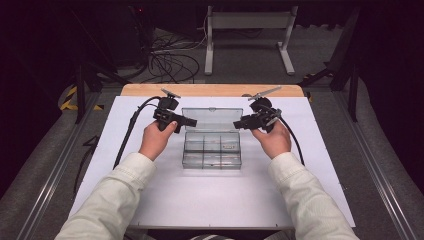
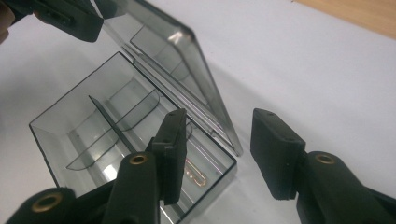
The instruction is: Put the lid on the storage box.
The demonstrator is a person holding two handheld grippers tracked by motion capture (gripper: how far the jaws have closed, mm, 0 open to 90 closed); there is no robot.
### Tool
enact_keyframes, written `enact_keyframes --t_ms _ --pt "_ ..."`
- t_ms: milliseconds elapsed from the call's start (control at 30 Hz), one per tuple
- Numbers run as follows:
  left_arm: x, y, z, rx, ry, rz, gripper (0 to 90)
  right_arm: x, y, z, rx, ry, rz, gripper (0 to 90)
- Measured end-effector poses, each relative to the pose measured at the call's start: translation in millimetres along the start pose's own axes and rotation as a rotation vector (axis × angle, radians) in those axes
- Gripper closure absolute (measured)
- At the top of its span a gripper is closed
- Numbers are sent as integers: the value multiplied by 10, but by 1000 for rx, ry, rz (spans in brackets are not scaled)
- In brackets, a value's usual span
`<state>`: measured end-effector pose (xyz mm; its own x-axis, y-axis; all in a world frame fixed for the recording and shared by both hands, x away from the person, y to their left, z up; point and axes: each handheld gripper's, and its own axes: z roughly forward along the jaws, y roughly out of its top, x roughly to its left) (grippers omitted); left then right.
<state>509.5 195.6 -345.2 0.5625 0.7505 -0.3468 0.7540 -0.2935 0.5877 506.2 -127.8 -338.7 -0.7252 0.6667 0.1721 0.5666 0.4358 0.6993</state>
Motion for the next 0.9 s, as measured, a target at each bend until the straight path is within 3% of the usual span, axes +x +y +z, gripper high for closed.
enact_keyframes --t_ms 100,233,300,333,400,433,567,800,900 --pt "-5 -4 -16 2 3 8 485 53 -67 -70 -5 -34 -28 619" --pt "-22 -11 -37 -2 2 9 485 143 -111 -192 -36 -29 -36 713" --pt "-23 -13 -58 0 10 33 485 200 -106 -254 -51 -24 -46 783" --pt "-40 -17 -62 -1 1 20 485 231 -101 -280 -55 -21 -52 818" --pt "-39 -19 -89 4 21 50 483 290 -92 -318 -62 -27 -66 900" --pt "-56 -28 -94 -2 16 34 482 316 -87 -331 -65 -36 -77 900" --pt "-67 -50 -153 -1 26 49 470 358 -75 -359 -83 -46 -84 900" --pt "-117 -117 -272 7 77 117 447 352 -81 -362 -87 -27 -76 900" --pt "-125 -168 -342 2 73 133 435 369 -85 -368 -83 -22 -78 900"
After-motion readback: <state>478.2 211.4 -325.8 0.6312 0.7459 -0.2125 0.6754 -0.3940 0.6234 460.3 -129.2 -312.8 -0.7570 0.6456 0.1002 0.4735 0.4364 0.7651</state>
